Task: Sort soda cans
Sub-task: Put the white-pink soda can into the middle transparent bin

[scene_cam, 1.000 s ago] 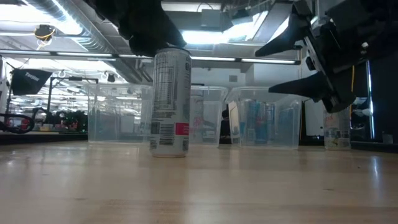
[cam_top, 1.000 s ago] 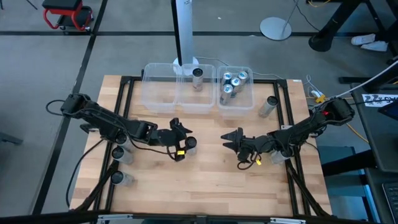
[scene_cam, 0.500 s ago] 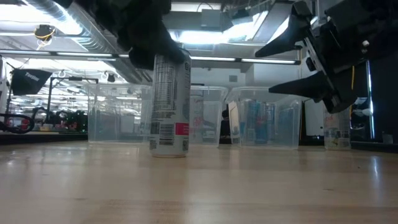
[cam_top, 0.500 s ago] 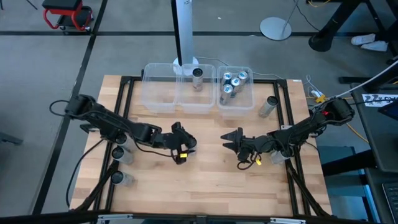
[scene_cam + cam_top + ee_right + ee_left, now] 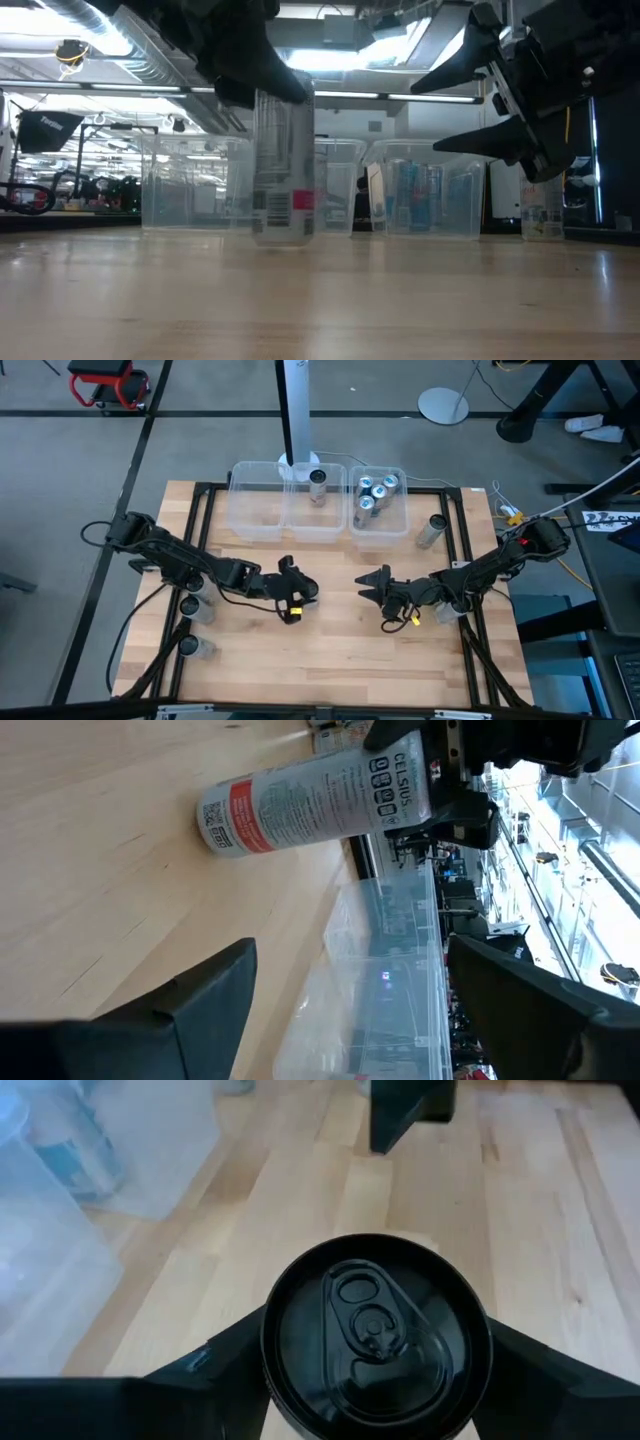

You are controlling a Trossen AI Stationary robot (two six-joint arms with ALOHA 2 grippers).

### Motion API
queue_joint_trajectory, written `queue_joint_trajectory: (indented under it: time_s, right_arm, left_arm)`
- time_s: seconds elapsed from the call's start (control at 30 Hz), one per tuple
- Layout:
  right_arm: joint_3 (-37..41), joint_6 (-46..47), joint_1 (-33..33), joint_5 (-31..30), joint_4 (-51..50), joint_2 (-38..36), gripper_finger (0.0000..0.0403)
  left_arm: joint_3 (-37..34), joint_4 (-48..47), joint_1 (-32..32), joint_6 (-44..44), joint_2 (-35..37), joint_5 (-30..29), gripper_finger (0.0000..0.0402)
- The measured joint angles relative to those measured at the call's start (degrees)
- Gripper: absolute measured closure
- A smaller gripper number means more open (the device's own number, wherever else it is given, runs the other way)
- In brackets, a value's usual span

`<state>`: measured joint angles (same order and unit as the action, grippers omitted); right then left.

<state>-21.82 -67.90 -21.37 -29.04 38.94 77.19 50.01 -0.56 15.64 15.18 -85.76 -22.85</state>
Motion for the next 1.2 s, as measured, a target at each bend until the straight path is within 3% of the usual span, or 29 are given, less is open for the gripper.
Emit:
queue_joint_trajectory:
  time_s: [0.2,0.47,0.77,0.9,1.1,1.2]
  right_arm:
    - [0.0,0.07,0.0,-0.02,0.0,0.0,0.0077]
    - [0.0,0.13,0.0,-0.09,0.42,1.18,0.0077]
    - [0.0,0.11,0.0,-0.96,1.51,2.27,0.0077]
    - [0.0,0.04,0.0,-0.98,1.59,2.27,0.0077]
    - [0.0,-0.03,0.0,-0.96,1.54,2.27,0.0077]
    - [0.0,-0.07,0.0,-0.97,1.57,2.27,0.0077]
  left_arm:
    - [3.82,-2.32,-0.27,-3.55,0.86,0.0,0.0154]
    - [11.04,-6.6,-4.37,-10.64,7.32,-3.91,0.0143]
    - [12.82,-6.36,-16.27,-15.72,14.95,-5.12,0.0145]
    - [12.8,-6.74,-22.65,-16.33,14.7,-4.66,0.0145]
    - [12.78,-6.69,-30.82,-15.25,12.2,2.01,0.0147]
    - [12.78,-6.66,-33.47,-14.3,10.74,2.62,0.0147]
